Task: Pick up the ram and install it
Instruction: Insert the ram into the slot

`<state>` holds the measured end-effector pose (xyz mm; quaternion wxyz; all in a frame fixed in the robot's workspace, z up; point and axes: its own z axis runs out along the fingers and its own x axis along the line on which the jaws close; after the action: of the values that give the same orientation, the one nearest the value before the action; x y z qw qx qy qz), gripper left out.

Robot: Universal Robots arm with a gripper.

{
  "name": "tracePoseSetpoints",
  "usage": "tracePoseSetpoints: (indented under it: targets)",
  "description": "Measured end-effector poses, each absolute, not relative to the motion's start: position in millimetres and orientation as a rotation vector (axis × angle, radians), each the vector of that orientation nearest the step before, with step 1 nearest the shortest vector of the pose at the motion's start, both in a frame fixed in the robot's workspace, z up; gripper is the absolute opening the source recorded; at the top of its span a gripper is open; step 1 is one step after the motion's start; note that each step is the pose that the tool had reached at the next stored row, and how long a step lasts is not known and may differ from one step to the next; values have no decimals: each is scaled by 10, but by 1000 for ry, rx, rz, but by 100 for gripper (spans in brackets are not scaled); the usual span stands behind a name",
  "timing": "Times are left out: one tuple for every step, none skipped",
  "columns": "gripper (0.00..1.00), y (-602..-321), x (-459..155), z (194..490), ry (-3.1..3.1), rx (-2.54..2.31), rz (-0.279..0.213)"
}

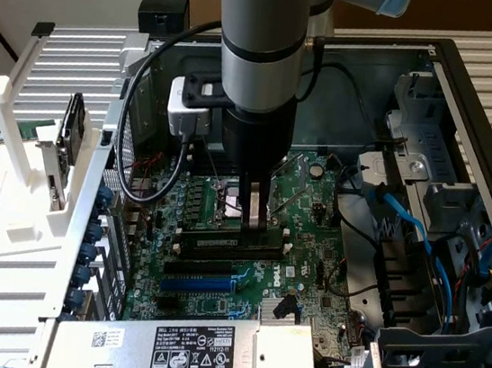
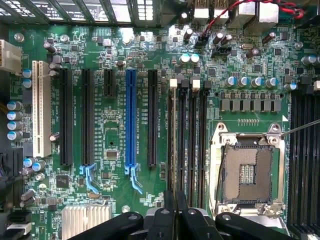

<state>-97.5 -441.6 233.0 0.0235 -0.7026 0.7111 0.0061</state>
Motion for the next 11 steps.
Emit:
tracePoseSetpoints:
  targets:
    - [12, -4420, -974, 2330, 2201, -2175, 19]
    - [12, -4423, -974, 2329, 2201, -2175, 19]
    - [12, -4426, -974, 2330, 2201, -2175, 20]
    - [12, -4427, -974, 2330, 2201, -2175, 20]
    - [12, -4428, -974, 2330, 2201, -2174, 20]
    - [12, -4431, -974, 2330, 2201, -2174, 20]
    - [12, -4434, -974, 2329, 2200, -2174, 21]
    - [12, -4437, -974, 2328, 2200, -2173, 22]
    - [12, -4439, -974, 2327, 2199, -2173, 23]
    - [12, -4441, -974, 2324, 2199, -2172, 24]
    - [12, -4442, -974, 2321, 2199, -2172, 25]
